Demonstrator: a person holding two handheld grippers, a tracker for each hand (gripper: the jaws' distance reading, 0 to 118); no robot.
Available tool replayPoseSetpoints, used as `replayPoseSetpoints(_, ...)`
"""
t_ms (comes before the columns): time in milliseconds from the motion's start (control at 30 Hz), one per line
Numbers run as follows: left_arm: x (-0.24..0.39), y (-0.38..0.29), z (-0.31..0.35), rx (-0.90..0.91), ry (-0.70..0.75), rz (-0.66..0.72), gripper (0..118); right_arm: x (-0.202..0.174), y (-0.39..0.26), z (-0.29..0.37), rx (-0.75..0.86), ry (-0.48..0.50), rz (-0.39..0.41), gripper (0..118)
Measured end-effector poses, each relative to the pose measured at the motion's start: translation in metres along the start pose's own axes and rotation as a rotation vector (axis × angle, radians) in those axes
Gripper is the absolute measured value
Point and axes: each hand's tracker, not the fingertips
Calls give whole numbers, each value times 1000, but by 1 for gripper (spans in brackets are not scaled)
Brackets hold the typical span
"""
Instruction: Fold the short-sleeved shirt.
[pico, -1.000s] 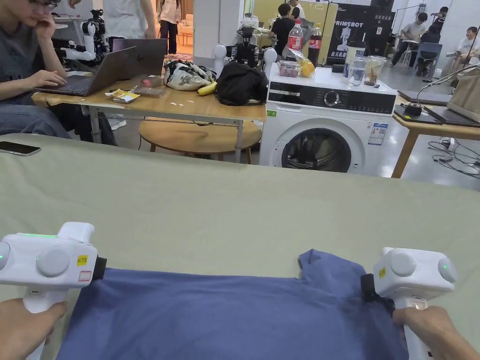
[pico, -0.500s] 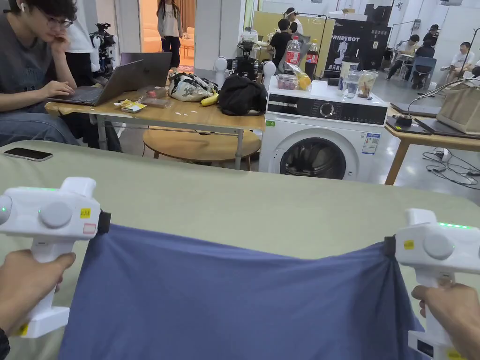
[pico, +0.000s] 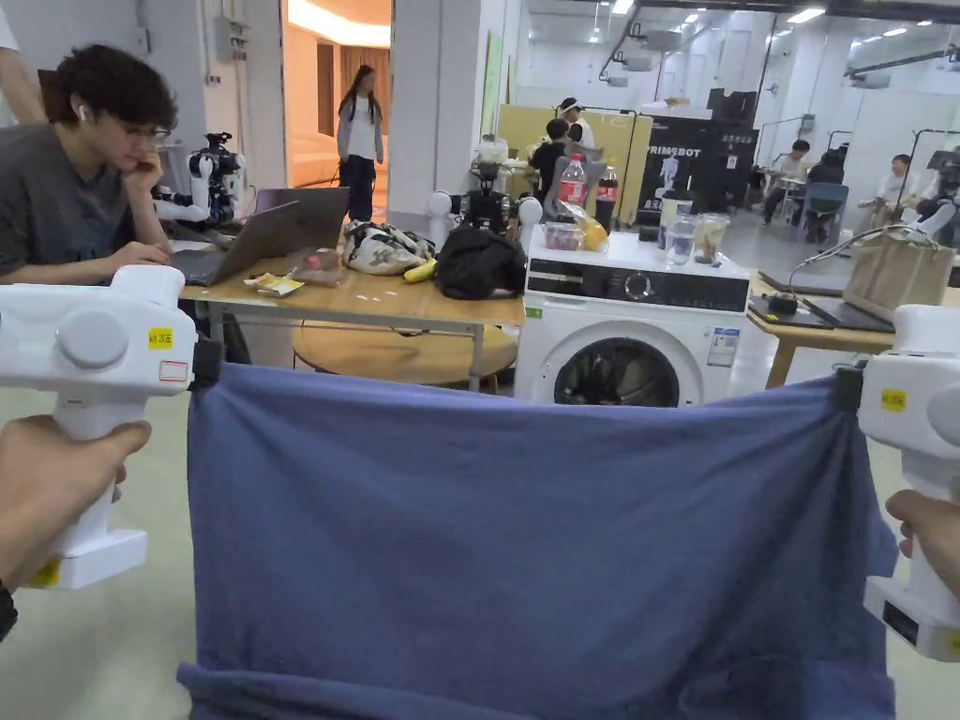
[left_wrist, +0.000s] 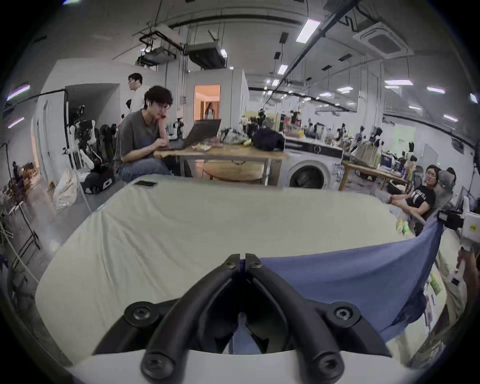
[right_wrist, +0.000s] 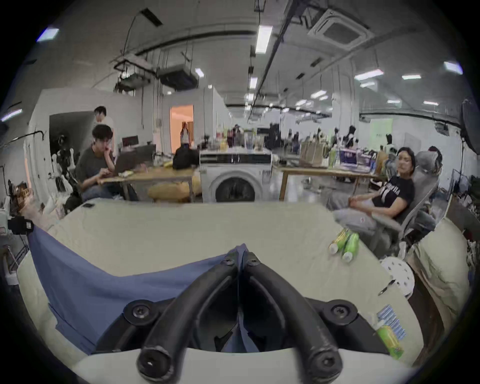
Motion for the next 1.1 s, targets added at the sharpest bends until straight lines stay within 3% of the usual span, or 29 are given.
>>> replayPoseSetpoints(633,15,214,-29,189,64,-6,0,-15,195,-58,189,-65,-3,0)
replayPoseSetpoints(900,17,255,-9,273,73,-9,0,-17,249,-45,291,-88,-2,0)
replayPoseSetpoints(1100,20,228,-9,270,76,-49,0,-18,224,-36,293,-95,43,0)
